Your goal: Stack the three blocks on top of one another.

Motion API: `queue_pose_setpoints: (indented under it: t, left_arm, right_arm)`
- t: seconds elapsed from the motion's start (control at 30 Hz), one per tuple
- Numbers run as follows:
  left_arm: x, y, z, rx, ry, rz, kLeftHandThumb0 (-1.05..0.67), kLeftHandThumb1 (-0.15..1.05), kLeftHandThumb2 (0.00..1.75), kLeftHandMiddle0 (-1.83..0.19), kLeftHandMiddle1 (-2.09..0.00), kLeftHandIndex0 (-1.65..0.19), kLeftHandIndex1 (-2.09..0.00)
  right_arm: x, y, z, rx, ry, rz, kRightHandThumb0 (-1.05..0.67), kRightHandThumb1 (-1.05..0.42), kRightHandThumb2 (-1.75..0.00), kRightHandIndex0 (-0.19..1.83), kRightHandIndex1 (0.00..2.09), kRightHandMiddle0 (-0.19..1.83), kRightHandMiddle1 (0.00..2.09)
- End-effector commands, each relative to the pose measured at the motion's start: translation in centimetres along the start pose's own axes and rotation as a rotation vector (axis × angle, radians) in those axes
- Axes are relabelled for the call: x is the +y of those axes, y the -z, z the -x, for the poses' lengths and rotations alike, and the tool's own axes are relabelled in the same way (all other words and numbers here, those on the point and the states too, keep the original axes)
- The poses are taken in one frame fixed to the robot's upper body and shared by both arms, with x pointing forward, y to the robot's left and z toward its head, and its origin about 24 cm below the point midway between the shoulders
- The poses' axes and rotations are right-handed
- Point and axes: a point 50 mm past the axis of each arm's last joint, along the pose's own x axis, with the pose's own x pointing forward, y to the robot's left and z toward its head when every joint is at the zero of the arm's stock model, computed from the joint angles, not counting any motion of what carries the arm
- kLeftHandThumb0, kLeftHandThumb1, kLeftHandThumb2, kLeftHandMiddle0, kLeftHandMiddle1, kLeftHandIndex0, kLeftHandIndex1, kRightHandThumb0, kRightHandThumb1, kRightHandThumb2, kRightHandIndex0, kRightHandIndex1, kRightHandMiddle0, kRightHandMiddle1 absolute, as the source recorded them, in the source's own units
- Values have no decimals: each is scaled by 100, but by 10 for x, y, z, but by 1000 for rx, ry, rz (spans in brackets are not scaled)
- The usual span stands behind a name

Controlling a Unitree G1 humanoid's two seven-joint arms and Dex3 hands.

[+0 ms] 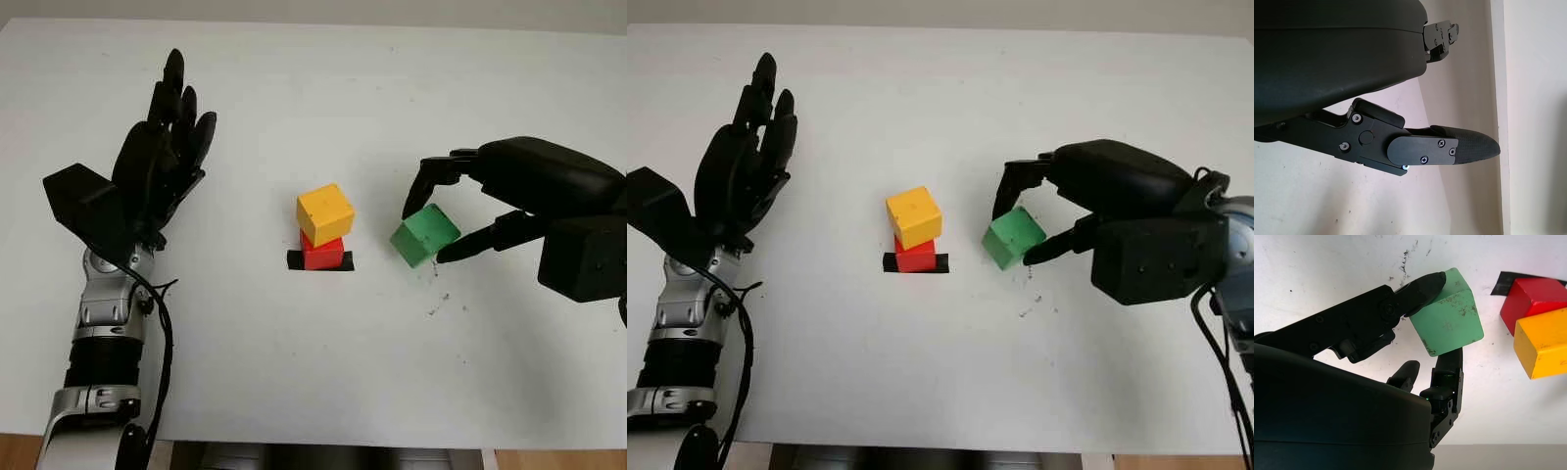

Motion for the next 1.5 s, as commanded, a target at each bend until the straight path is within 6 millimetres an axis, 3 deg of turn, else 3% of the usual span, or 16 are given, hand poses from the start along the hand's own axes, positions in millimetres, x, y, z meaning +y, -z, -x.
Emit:
queue_pose_setpoints:
  t: [0.0, 0.17, 0.27, 0.4, 0.5, 0.67, 1.03, 1.37, 1.47]
  left_arm:
    - [4, -3, 1, -11, 1, -19, -76, 105, 37, 19, -5, 17, -5]
    - [4, -3, 0, -9, 2, -20, -77, 105, 37, 19, -5, 18, -5]
    - [4, -4, -1, -11, 3, -20, -77, 105, 37, 19, -5, 18, -5]
    - [3, -4, -2, -7, 1, -10, -78, 105, 35, 19, -5, 18, -5]
    - [2, -4, -3, -5, -3, -3, -77, 105, 34, 19, -5, 18, -6]
    - [0, -4, -3, 1, 2, -18, -77, 105, 36, 19, -5, 18, -5]
    - [-3, -3, -2, 4, -1, -9, -77, 105, 37, 19, -3, 19, -3]
    - [-3, -3, 0, 9, -4, -16, -77, 105, 42, 19, -2, 19, -1]
    - [-3, -3, 1, 10, -5, -19, -78, 105, 43, 19, -2, 19, 0]
  right_arm:
    - [-14, 0, 2, 4, 60, -39, -41, -94, -5, 23, 69, 41, 146]
    - [-37, -3, 2, 43, 79, -64, -39, -93, -5, 22, 65, 42, 141]
    - [-56, -10, 0, 80, 71, -33, -39, -91, -5, 33, 45, 51, 126]
    - [-79, -19, -5, 93, 69, 14, -40, -89, -5, 39, 39, 55, 125]
    - [-96, -34, -15, 94, 58, 28, -43, -88, -5, 42, 38, 61, 128]
    - [-108, -60, -28, 50, 17, -17, -41, -86, -5, 44, 36, 58, 134]
    - [-104, -90, -55, 20, -94, -90, -43, -87, -6, 41, 41, 51, 147]
    - [-89, -91, -70, -24, -146, -164, -48, -92, -6, 33, 43, 41, 157]
    - [-85, -90, -71, -21, -146, -186, -49, -93, -6, 26, 53, 38, 160]
